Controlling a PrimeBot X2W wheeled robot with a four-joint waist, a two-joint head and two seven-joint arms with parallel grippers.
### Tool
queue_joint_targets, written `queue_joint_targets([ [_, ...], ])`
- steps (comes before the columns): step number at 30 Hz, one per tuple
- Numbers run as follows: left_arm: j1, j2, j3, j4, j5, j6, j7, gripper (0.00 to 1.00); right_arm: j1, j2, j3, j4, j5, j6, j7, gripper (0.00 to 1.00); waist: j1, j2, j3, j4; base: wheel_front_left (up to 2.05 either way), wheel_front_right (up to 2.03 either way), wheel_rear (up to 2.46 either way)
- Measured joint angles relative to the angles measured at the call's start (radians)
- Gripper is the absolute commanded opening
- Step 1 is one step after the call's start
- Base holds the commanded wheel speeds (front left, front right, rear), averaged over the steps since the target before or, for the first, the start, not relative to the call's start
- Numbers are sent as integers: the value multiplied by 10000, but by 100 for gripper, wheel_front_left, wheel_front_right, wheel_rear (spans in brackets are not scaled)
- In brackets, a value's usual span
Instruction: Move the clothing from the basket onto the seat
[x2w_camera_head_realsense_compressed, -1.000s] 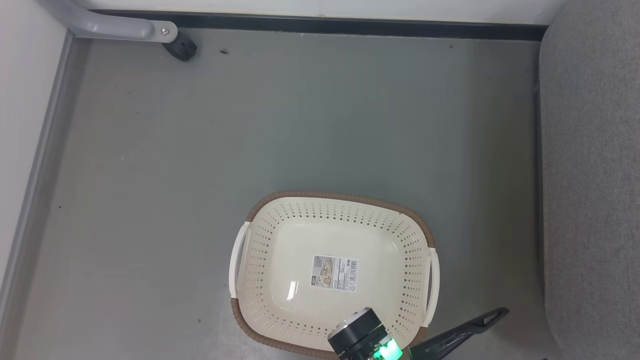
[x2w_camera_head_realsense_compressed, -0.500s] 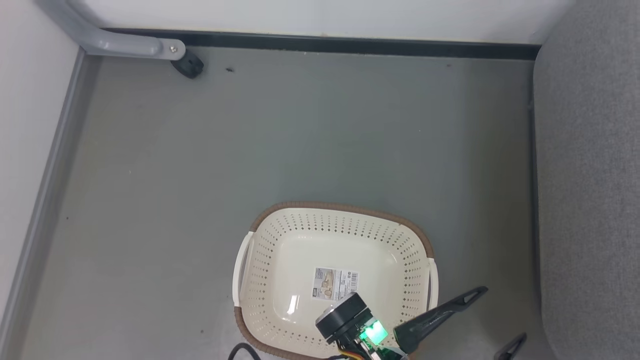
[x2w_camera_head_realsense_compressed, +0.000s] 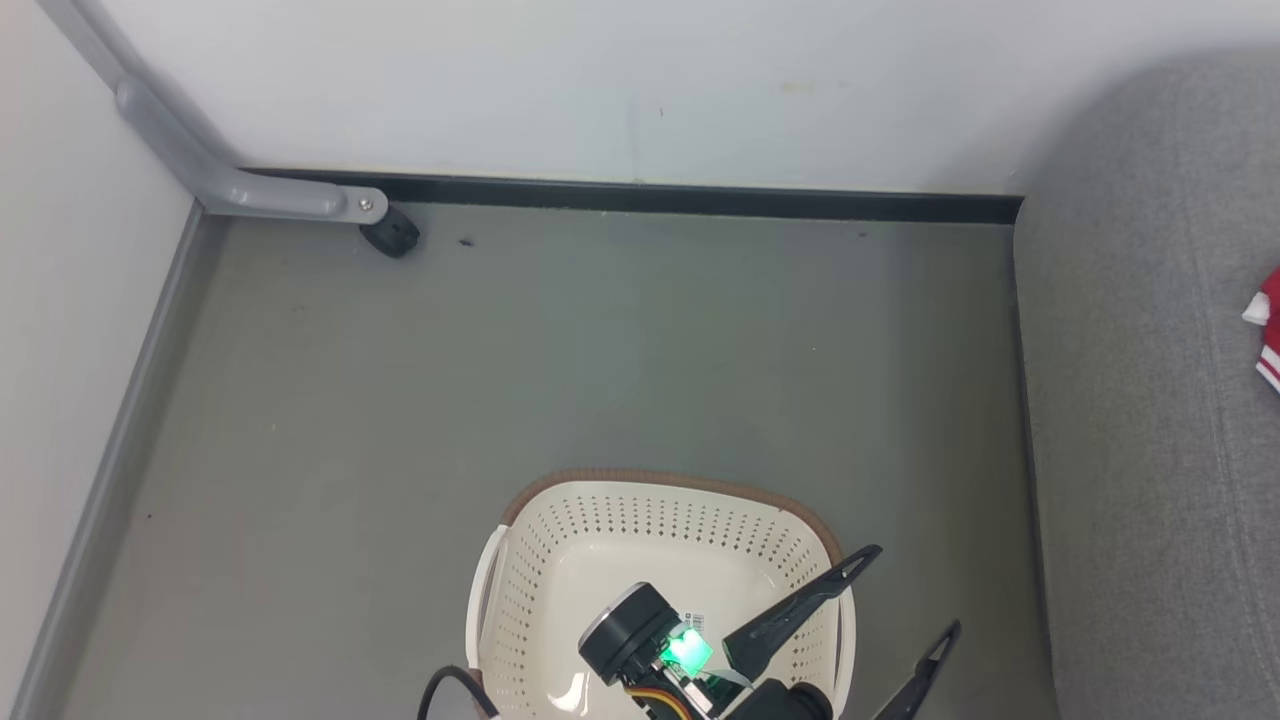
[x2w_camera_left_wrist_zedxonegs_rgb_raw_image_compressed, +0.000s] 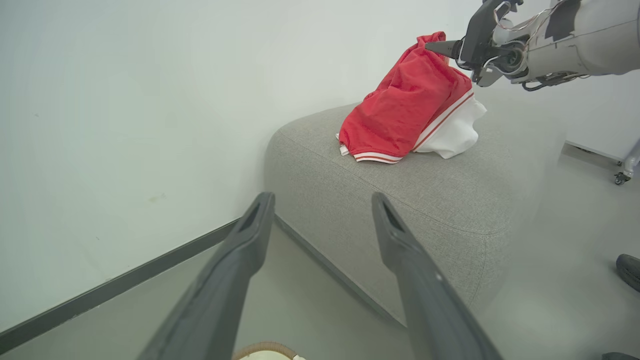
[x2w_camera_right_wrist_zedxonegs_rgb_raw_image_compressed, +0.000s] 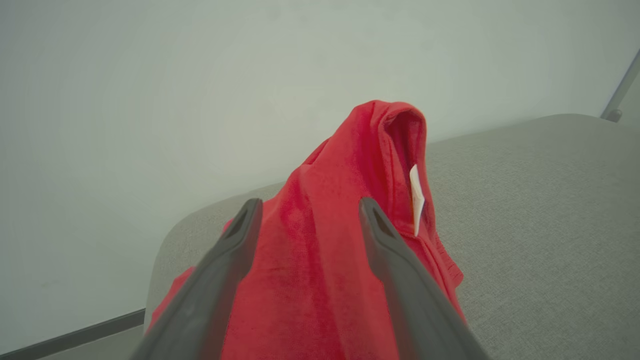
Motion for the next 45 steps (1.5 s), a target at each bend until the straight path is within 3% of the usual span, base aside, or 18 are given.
queue_joint_targets([
  [6,517,2,614,192,-98,2,-2,100,637,366,63,-506,-265,0,0,100,0,0,-642,-98,0,0,0],
  [17,1873,-4,2318,698,27,2,-12,100,2169,2031,318,-2464,-1127,-107,2,100,-1,-1,-1834,-240,0,0,0],
  [34,3944,176,4847,500,483,2,4,100,4906,3457,368,-5542,-2359,-1482,2,100,0,-2,-3452,-492,0,0,0],
  [45,4439,192,5806,387,711,0,4,100,6540,3737,182,-7177,-3001,-2123,2,100,0,-2,-3838,-767,0,0,0],
])
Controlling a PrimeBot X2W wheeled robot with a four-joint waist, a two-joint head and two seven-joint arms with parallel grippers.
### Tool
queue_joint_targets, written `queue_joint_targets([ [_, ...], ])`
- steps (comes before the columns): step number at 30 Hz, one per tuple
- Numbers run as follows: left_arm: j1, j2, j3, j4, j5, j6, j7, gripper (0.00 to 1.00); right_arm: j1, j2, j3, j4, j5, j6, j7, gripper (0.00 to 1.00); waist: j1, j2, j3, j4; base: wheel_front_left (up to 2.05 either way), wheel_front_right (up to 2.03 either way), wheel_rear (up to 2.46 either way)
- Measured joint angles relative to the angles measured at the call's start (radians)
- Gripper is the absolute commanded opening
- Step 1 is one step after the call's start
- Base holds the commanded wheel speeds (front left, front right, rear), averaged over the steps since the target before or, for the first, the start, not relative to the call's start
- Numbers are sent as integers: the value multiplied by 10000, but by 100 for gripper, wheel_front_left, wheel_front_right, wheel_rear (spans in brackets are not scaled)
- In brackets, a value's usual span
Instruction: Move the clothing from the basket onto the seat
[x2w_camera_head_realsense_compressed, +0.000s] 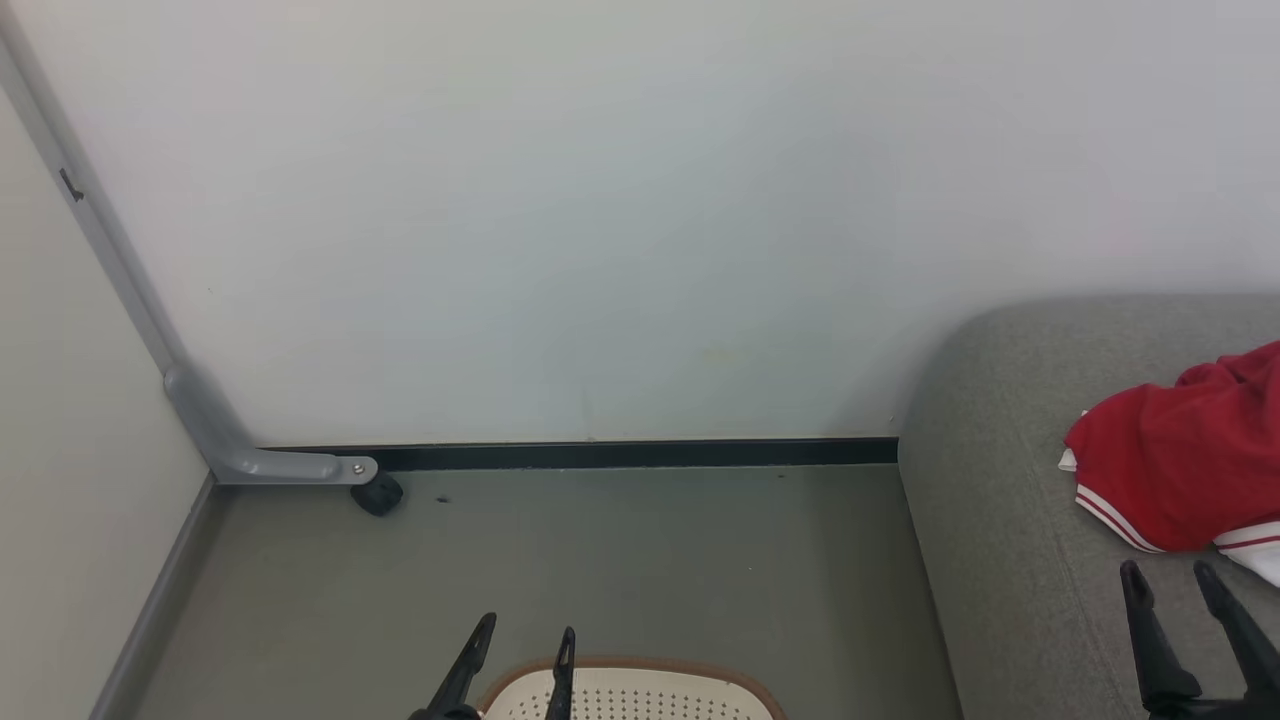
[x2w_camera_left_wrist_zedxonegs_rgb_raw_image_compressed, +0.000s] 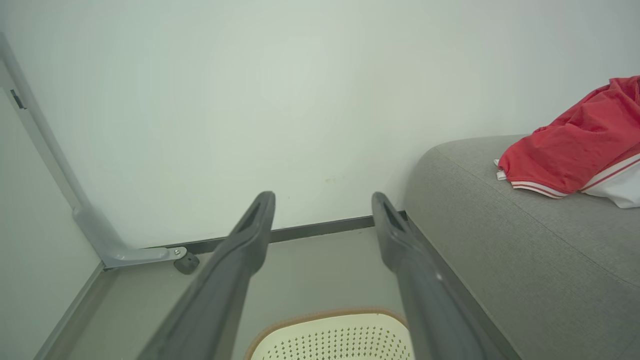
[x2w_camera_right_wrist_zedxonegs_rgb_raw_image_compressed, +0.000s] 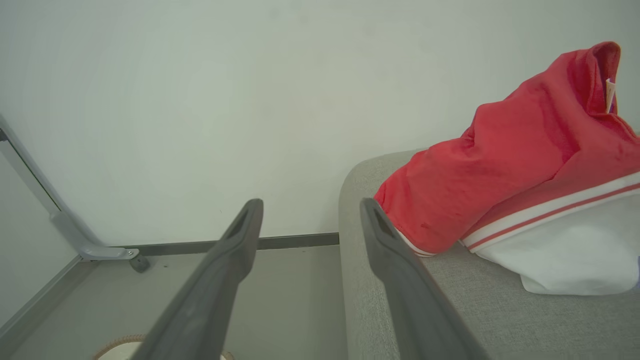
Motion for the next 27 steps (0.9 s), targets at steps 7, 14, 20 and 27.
queue_joint_targets([
  [7,158,-63,499,117,84,0,-2,100,699,161,-297,-644,-278,-146,0,100,2,1,-41,-50,0,0,0],
  [14,168,-98,1007,314,88,0,-35,100,1481,366,-681,-1400,-587,-259,0,100,1,1,-47,-97,0,0,0],
  [20,300,-128,1254,445,84,2,-48,100,1822,435,-957,-1848,-938,-270,0,100,2,2,-34,-118,0,0,0],
  [27,371,-134,1415,648,67,0,-182,100,2171,529,-1216,-2224,-1235,-345,0,100,1,2,-21,-119,0,0,0],
])
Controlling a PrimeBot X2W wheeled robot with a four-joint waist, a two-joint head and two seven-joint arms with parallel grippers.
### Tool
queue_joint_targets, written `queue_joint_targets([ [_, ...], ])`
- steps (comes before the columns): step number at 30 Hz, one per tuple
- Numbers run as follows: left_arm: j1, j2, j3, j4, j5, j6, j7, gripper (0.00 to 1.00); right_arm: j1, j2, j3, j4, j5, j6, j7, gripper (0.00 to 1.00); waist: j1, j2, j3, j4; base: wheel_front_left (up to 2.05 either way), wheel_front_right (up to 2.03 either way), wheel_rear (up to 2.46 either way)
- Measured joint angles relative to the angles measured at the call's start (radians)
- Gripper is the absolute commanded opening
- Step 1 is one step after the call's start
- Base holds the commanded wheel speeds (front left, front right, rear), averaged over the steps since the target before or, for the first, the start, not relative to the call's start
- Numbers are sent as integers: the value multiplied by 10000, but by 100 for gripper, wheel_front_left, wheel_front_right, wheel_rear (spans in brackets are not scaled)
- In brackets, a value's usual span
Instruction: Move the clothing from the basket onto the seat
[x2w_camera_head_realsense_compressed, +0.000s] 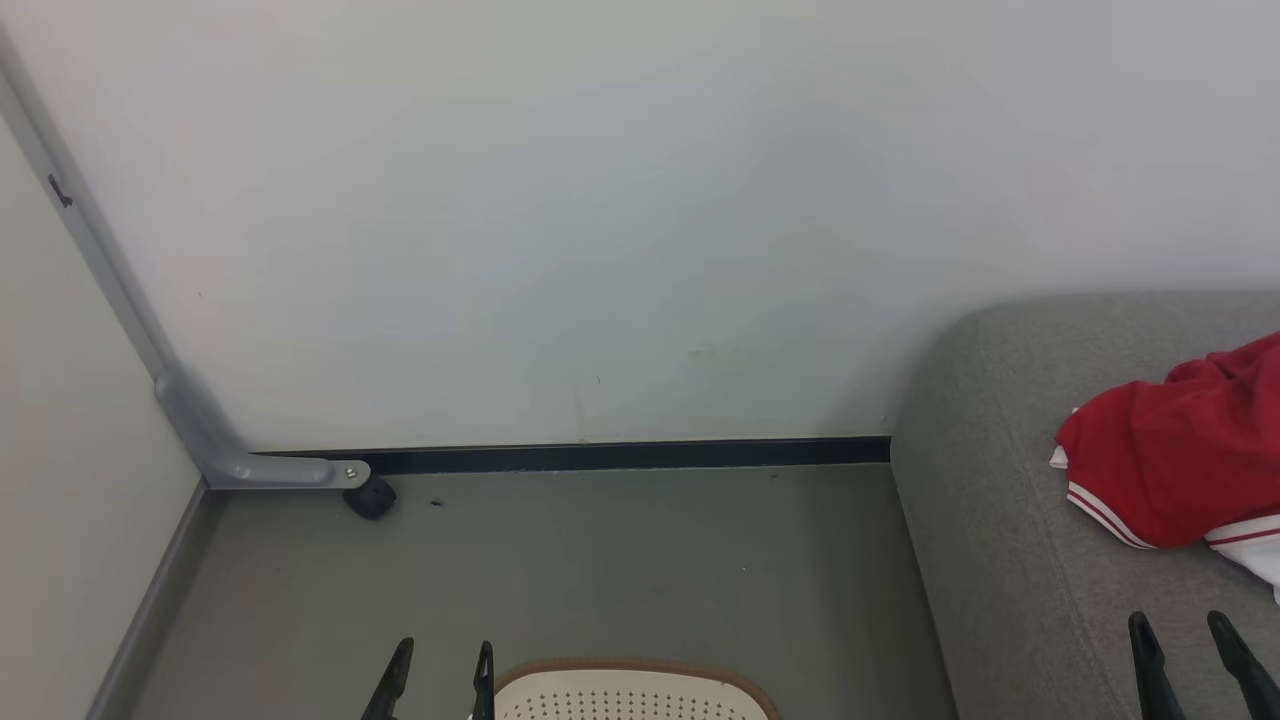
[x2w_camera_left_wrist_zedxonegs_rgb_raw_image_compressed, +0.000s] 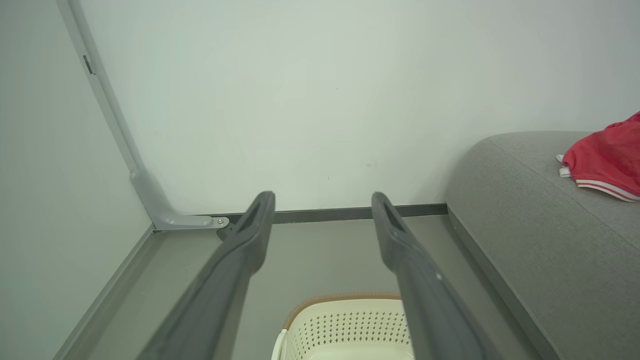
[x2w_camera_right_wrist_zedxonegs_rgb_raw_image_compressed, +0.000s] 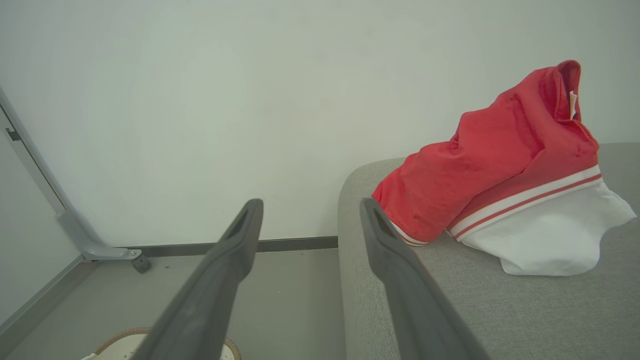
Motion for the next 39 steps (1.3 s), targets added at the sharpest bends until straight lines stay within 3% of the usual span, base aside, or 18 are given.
queue_joint_targets([
  [39,34,-52,73,644,-12,0,-290,100,713,594,-1101,-491,-773,-13,0,100,0,0,7,187,0,0,0],
])
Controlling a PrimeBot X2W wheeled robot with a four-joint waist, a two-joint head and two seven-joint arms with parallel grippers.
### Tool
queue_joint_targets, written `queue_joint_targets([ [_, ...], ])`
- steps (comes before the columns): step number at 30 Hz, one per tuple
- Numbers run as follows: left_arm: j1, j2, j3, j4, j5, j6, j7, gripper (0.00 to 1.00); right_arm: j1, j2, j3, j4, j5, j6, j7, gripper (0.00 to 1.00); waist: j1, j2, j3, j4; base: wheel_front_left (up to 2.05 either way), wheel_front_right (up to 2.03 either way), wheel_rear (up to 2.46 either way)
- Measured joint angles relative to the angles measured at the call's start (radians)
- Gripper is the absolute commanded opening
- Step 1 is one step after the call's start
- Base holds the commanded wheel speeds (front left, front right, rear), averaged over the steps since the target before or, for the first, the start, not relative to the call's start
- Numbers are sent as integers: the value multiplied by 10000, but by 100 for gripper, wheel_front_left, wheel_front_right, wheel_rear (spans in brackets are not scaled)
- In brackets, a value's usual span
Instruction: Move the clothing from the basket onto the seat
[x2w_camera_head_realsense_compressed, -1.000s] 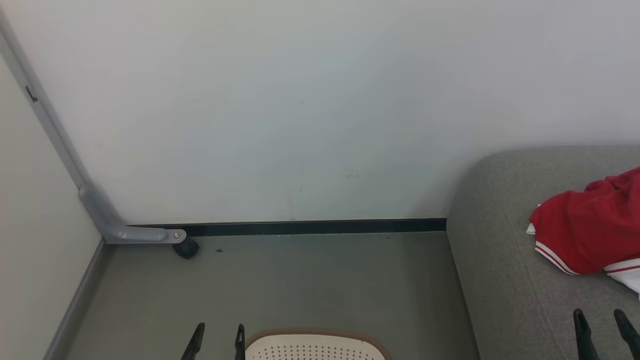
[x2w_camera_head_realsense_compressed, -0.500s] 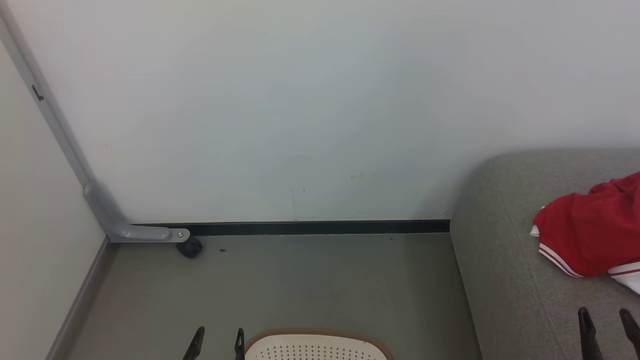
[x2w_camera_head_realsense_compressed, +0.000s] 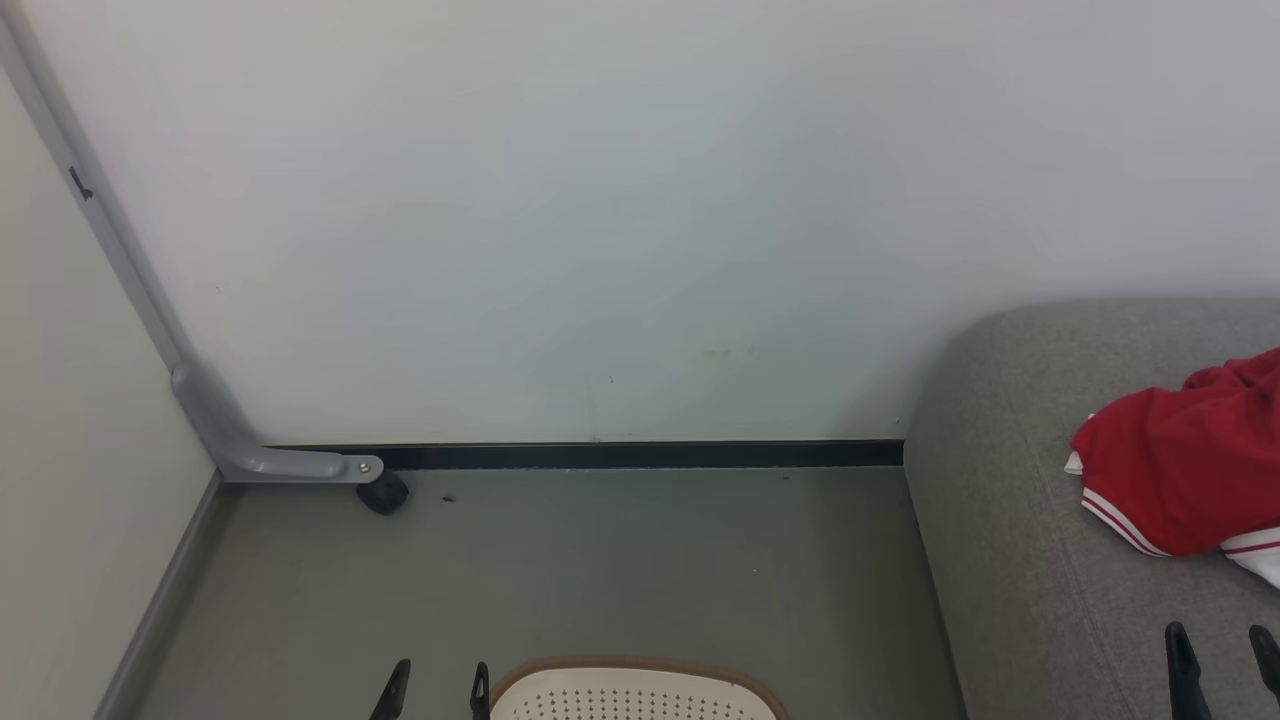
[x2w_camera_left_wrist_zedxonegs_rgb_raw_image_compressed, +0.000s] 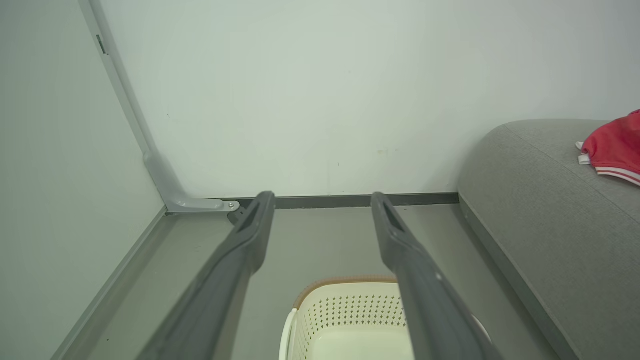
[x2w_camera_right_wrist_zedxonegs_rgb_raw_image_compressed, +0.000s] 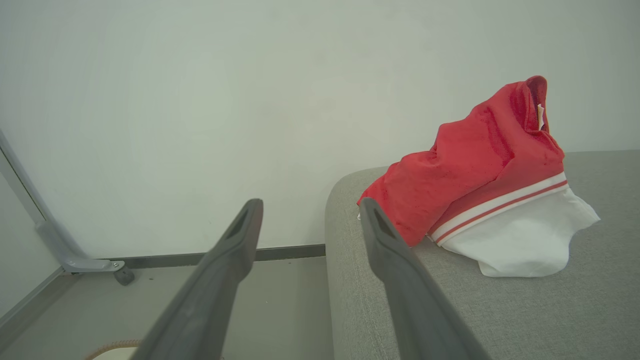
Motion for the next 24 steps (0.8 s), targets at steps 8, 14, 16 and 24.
queue_joint_targets([
  [8,-5,-8,-23,84,0,0,-13,100,19,13,-100,-35,-58,0,0,100,0,0,12,43,0,0,0],
  [14,69,-8,-36,351,0,-10,2,0,32,222,-21,173,-73,4,8,0,0,0,17,74,0,0,0],
  [16,207,-8,-36,510,-17,-12,6,0,60,454,65,326,-69,17,35,0,0,0,18,75,0,0,0],
  [24,206,-8,173,564,-535,-138,102,0,19,663,-115,500,556,134,278,0,0,0,55,48,0,0,0],
])
